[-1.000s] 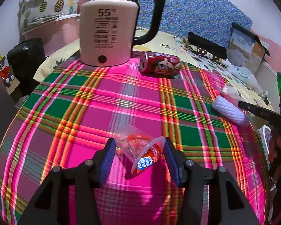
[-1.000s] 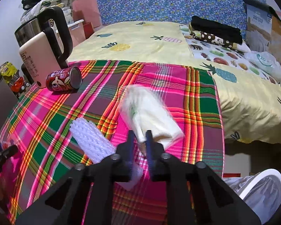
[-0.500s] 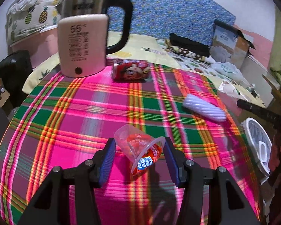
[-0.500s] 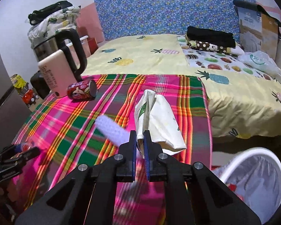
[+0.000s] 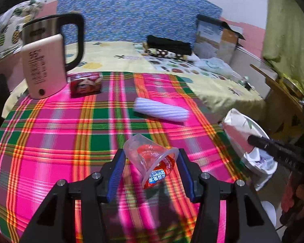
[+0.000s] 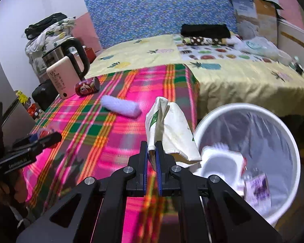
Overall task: Collect trash
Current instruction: 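Carry plastic cup and tissue packet over the bin and open both tools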
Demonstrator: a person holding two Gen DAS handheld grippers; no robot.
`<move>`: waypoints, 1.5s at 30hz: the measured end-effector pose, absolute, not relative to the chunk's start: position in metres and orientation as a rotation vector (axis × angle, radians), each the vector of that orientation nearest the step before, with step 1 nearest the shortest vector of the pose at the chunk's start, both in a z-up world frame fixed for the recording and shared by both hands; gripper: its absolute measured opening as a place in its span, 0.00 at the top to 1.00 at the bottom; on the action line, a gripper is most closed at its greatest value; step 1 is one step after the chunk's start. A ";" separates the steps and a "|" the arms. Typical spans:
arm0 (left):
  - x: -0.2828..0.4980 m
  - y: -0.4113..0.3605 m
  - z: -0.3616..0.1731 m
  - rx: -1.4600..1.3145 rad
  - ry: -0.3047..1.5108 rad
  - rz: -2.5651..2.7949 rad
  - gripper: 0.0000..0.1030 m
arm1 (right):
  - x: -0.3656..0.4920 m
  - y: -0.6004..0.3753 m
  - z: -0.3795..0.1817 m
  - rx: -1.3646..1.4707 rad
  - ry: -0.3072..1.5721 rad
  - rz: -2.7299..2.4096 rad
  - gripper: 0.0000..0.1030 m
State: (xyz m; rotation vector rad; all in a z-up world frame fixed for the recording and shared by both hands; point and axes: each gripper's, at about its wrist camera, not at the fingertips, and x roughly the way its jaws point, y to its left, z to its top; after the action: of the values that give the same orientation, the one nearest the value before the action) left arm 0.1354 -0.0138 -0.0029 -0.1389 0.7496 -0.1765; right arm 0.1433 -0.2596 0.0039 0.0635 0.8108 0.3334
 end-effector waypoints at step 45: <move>0.180 -0.229 -0.006 0.036 0.795 -0.654 0.47 | 0.117 -0.388 -0.014 0.235 0.805 0.080 0.90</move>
State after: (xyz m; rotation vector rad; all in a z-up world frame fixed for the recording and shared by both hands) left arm 0.1798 -0.2294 -0.0064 0.0356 0.7948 -0.6536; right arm 0.1172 -0.3883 -0.0144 0.2354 0.8047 0.0803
